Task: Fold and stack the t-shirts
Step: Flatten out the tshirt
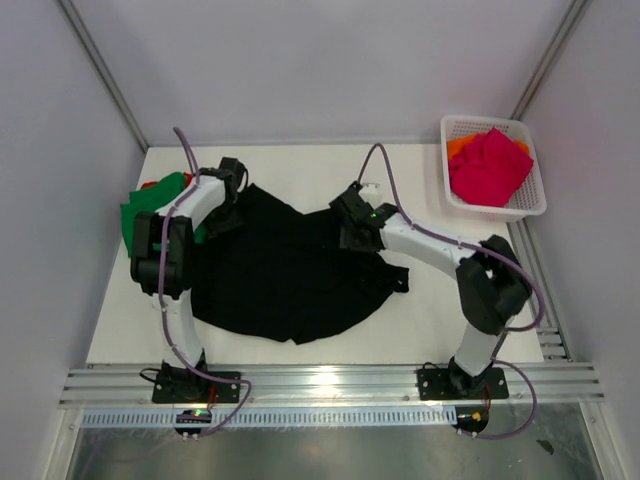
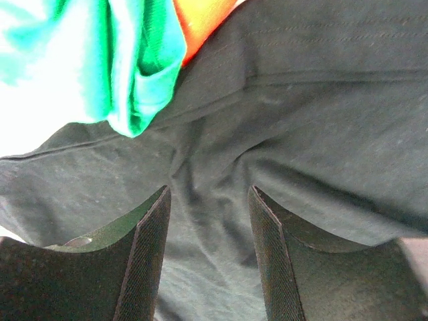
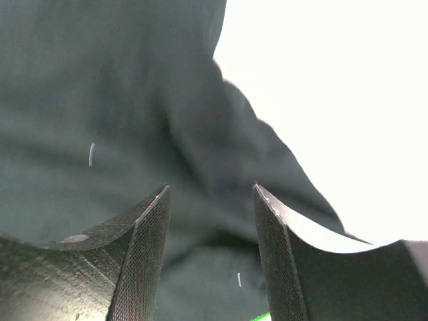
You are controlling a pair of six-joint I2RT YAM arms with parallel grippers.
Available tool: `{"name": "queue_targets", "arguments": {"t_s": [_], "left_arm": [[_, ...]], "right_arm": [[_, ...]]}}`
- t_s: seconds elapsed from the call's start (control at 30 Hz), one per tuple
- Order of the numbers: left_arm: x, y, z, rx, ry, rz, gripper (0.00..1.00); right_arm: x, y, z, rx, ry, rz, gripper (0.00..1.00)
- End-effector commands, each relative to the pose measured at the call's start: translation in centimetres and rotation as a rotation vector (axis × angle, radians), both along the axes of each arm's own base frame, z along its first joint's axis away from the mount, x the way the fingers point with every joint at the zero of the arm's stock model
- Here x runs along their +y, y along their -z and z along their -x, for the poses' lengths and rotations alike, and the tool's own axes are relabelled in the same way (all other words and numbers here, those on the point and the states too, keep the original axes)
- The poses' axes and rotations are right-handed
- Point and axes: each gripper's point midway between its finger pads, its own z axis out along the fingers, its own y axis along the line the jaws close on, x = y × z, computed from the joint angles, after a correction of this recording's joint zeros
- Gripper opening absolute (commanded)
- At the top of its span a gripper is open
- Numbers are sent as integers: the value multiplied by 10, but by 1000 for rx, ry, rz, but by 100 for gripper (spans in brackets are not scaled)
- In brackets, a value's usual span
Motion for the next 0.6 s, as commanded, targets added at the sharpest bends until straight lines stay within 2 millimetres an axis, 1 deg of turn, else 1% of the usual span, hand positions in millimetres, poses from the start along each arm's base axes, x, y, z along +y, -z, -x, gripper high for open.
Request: {"name": "queue_targets", "arguments": {"t_s": [0.0,0.07,0.1,0.17,0.2,0.23,0.27,0.33,0.37,0.47,0.5,0.57], "left_arm": [[3,-13,7,-20,19,-9,52],[3,-13,7,-27,20,-8,52],[3,-12,11,-22,22,-8,52],[3,-13,11,-29,26,-4,52],[3,-12,13,-25,28,-5,52],[3,-11,14,-20,28,-5,52],[3,-11,14,-21,29,-1,52],[3,-9,17,-15,29,-2,52],[3,-8,18,-14,28,2,52],[1,-6,21,-9,25,16,52],[-1,-5,22,-10,25,24,52],[-1,-6,23,-11,21,28,52]], "right_arm": [[-40,-27,-44,-95,264,219,56],[-42,-24,-56,-86,309,232,56],[-38,-24,-65,-101,313,236,56],[-36,-26,-75,-126,307,245,56],[-35,-29,-84,-156,314,250,56],[-37,-31,-89,-167,318,259,56],[-40,-36,-99,-182,328,264,56],[-46,-33,-110,-179,339,275,56],[-52,-37,-121,-184,345,269,56],[-55,-28,-133,-171,329,236,56],[-57,-28,-142,-188,321,214,56],[-48,-24,-151,-200,281,142,56]]}}
